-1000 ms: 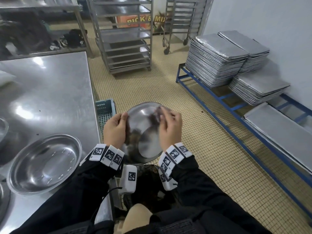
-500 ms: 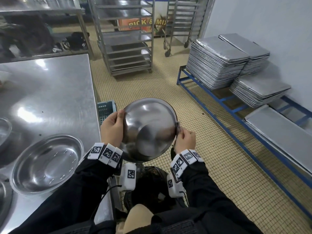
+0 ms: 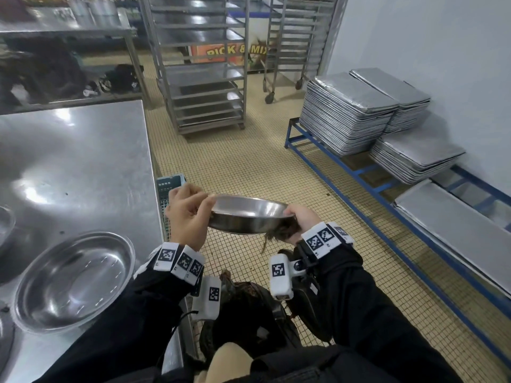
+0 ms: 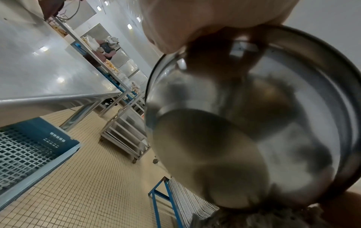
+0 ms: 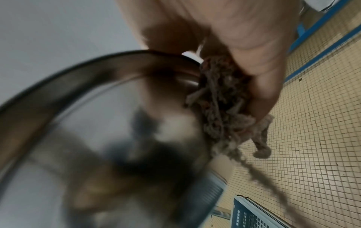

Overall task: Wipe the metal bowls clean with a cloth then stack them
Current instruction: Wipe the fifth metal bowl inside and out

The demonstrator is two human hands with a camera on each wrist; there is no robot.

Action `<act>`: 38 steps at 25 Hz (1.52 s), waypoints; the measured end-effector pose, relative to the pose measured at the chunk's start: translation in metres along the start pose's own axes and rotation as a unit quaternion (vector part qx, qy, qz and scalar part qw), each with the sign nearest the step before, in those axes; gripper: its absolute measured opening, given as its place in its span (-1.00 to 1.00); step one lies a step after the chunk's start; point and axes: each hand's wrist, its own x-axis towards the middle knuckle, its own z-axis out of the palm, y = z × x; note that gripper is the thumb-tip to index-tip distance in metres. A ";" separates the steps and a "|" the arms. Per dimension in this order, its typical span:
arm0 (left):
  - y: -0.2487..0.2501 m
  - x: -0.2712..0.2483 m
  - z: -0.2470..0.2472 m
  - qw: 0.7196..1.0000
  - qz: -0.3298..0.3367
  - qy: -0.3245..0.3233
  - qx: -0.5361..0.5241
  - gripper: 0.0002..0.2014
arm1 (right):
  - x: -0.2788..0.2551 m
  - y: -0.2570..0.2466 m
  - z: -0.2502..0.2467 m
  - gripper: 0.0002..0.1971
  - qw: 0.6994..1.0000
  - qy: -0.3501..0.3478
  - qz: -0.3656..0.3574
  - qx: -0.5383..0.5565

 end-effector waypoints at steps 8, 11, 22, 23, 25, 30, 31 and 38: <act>0.010 0.004 -0.001 0.945 -0.218 -0.065 -0.234 -0.44 | -0.017 0.016 0.025 -0.66 0.969 0.084 -0.222 -0.067; 0.015 0.000 -0.005 0.910 -0.316 -0.137 -0.231 -0.68 | -0.016 0.020 0.028 -0.71 0.963 0.073 -0.253 -0.058; 0.003 0.005 -0.038 0.960 -0.257 -0.054 -0.102 -0.81 | 0.000 0.034 0.008 -0.75 0.937 0.153 -0.268 -0.161; 0.002 0.006 -0.041 0.964 -0.245 -0.058 -0.087 -0.77 | -0.004 0.031 0.010 -0.77 0.934 0.129 -0.295 -0.152; 0.000 0.009 -0.046 0.971 -0.217 -0.095 -0.044 -0.73 | -0.006 0.023 0.019 -0.73 0.918 0.074 -0.349 -0.176; 0.007 0.000 -0.045 0.968 -0.176 -0.177 -0.018 -0.75 | 0.002 0.003 0.064 -0.63 0.810 -0.037 -0.485 -0.329; 0.010 -0.003 -0.044 0.970 -0.172 -0.172 -0.030 -0.77 | 0.005 0.003 0.072 -0.65 0.783 -0.048 -0.505 -0.359; 0.013 0.006 -0.049 0.984 -0.137 -0.108 -0.041 -0.73 | 0.003 0.049 0.083 -0.63 0.629 -0.158 -0.515 -0.560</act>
